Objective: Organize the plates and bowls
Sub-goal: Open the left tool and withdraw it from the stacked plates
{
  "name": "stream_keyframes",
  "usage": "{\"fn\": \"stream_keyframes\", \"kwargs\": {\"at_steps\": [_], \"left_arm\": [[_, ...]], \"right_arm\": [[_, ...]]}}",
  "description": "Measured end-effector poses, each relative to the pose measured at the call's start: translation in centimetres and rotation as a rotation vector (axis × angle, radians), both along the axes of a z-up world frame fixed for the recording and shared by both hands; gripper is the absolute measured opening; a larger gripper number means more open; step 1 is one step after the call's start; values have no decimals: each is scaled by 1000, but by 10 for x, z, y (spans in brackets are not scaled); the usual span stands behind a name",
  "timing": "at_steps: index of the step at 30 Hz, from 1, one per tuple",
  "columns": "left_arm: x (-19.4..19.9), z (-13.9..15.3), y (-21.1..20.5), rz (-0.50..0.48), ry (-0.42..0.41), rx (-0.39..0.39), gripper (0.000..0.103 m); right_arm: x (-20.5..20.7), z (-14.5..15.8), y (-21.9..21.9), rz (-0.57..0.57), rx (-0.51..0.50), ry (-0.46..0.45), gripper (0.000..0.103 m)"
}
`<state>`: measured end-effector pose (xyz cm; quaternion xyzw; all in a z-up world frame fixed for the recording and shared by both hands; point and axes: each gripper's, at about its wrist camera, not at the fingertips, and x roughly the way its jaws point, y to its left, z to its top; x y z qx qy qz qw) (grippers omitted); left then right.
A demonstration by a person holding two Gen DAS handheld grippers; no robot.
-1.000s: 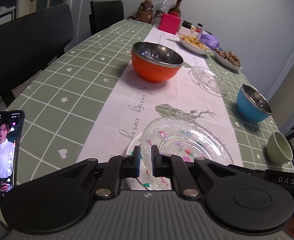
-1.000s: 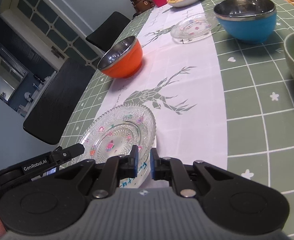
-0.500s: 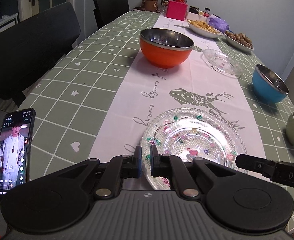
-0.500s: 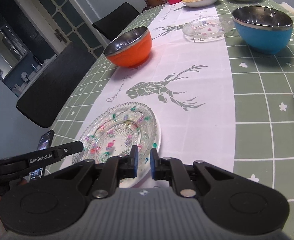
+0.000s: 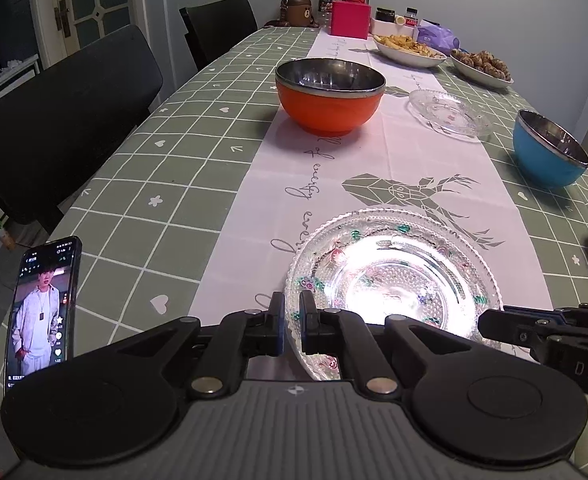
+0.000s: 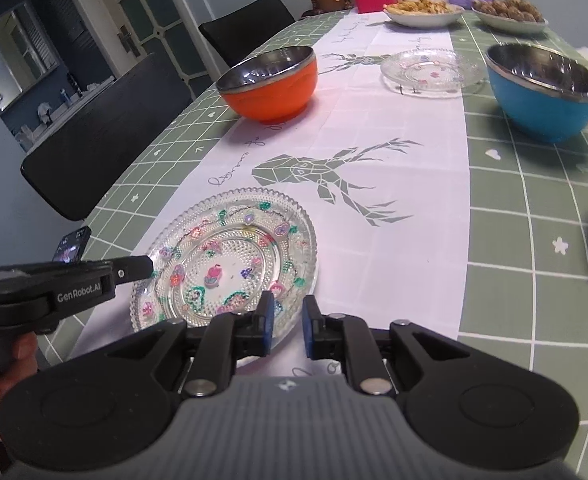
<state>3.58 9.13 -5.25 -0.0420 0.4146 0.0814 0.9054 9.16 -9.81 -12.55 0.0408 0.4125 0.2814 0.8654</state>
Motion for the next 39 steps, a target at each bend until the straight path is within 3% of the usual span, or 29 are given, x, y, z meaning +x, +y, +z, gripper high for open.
{"fn": "stream_keyframes", "kwargs": {"at_steps": [5,9,18,22,27,31,35,39], "left_arm": [[-1,3,-1,5,-34,22,9],[-1,10,-1,18,-80,20,9],[16,40,-41,-138,-173,20,15],[33,54,-55,-169,-206,55,17],[64,59,-63,-163,-231,-3,17],[87,54,-65,-140,-256,-35,18],[111,40,-67,-131,-250,-5,18],[130,26,-64,-123,-225,10,18]], "right_arm": [[-1,2,-1,-2,1,-4,19],[0,11,-8,-31,18,-39,27],[14,28,-36,-174,60,-94,33],[26,32,-48,-243,58,-96,34],[41,41,-52,-277,55,-130,45],[52,51,-47,-324,-23,-221,74],[67,53,-47,-368,-58,-266,75],[85,48,-50,-416,-10,-297,75]]}}
